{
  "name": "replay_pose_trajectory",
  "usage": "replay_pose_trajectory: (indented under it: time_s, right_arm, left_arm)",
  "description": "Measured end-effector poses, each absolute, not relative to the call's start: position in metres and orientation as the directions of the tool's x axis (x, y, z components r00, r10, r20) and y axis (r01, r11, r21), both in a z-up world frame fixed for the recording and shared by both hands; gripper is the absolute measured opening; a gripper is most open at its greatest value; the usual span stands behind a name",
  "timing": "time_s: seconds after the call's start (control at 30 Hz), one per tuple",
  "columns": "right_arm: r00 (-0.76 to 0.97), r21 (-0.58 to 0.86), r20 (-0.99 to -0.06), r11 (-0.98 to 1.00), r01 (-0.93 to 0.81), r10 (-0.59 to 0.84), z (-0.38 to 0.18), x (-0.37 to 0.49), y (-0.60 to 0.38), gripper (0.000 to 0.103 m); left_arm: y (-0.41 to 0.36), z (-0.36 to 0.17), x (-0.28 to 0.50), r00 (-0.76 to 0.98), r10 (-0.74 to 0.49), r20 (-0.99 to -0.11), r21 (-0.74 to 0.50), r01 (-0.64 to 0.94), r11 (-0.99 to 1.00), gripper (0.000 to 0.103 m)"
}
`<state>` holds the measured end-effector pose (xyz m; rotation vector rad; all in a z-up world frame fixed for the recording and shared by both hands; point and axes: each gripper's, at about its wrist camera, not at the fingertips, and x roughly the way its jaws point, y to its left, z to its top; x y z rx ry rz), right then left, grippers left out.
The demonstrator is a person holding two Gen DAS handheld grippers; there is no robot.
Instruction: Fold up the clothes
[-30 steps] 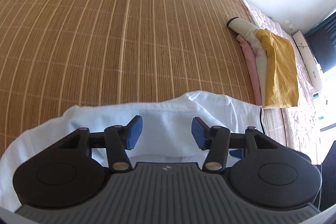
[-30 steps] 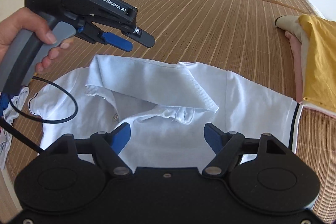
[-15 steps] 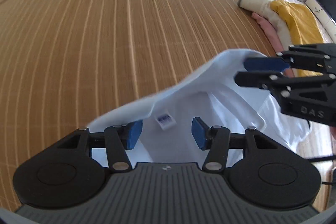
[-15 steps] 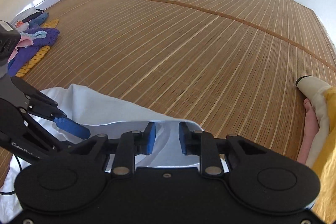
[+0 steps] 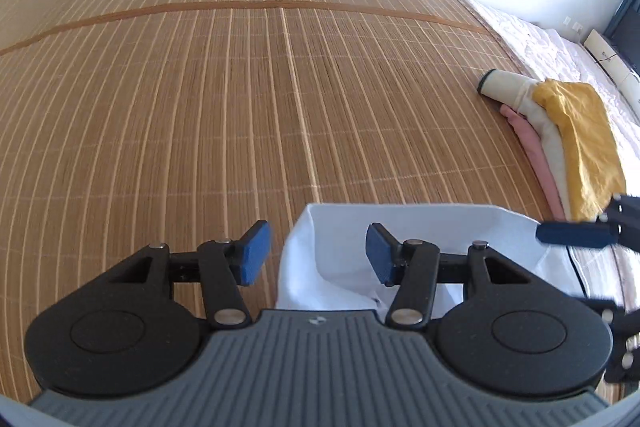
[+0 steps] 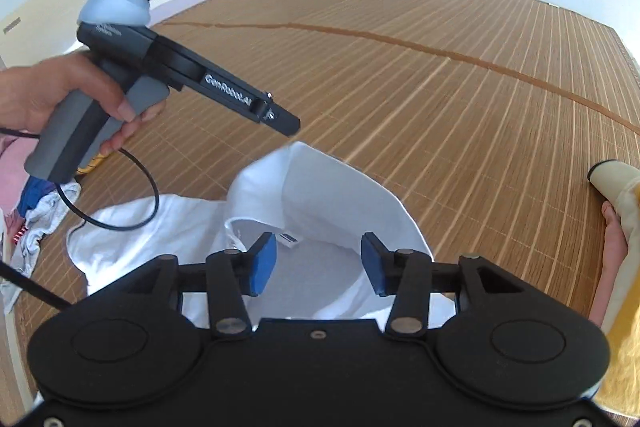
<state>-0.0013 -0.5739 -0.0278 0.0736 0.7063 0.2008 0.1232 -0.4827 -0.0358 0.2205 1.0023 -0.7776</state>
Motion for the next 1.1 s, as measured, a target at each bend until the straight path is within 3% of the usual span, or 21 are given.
replay_pose_trajectory:
  time_s: [0.13, 0.3, 0.37, 0.57, 0.77, 0.8, 0.83, 0.9, 1.03, 1.1]
  right_arm:
    - [0.781, 0.174, -0.598, 0.980, -0.094, 0.181, -0.012, -0.002, -0.580, 0.061]
    - [0.736, 0.193, -0.647, 0.977, -0.093, 0.197, -0.019, 0.013, -0.586, 0.061]
    - [0.724, 0.178, -0.661, 0.979, -0.101, 0.195, -0.019, 0.015, -0.585, 0.061]
    - [0.679, 0.122, -0.704, 0.977, -0.175, 0.209, -0.029, 0.015, -0.565, 0.061]
    - [0.629, 0.061, -0.746, 0.963, -0.261, 0.218, -0.043, 0.034, -0.542, 0.065]
    - [0.607, 0.057, -0.761, 0.956, -0.288, 0.228, -0.049, 0.042, -0.540, 0.060]
    - [0.583, 0.053, -0.777, 0.948, -0.314, 0.236, -0.055, 0.050, -0.537, 0.041]
    - [0.521, 0.030, -0.829, 0.945, -0.325, 0.205, -0.067, 0.068, -0.535, 0.015]
    - [0.491, 0.152, -0.831, 0.957, -0.249, 0.260, -0.083, 0.096, -0.549, 0.014]
    - [0.487, 0.123, -0.841, 0.961, -0.249, 0.234, -0.091, 0.111, -0.546, 0.014]
  left_arm:
    - [-0.492, -0.053, 0.087, 0.236, -0.464, -0.854, -0.158, 0.732, 0.662, 0.059]
    - [-0.520, -0.078, 0.074, 0.449, -0.237, -0.861, 0.200, 0.729, 0.654, 0.059]
    - [-0.519, -0.073, 0.083, 0.516, -0.225, -0.827, 0.248, 0.693, 0.677, 0.059]
    - [-0.497, -0.039, 0.110, 0.644, -0.215, -0.734, 0.263, 0.563, 0.784, 0.059]
    - [-0.474, -0.019, 0.113, 0.617, -0.242, -0.749, 0.197, 0.555, 0.808, 0.059]
    - [-0.469, -0.018, 0.110, 0.612, -0.239, -0.754, 0.199, 0.560, 0.804, 0.059]
    - [-0.464, -0.018, 0.106, 0.607, -0.235, -0.759, 0.204, 0.565, 0.800, 0.059]
    - [-0.457, -0.025, 0.098, 0.588, -0.229, -0.776, 0.202, 0.576, 0.792, 0.059]
    - [-0.448, -0.039, 0.086, 0.537, -0.250, -0.806, 0.143, 0.586, 0.797, 0.059]
    - [-0.447, -0.045, 0.079, 0.508, -0.274, -0.817, 0.108, 0.600, 0.793, 0.059]
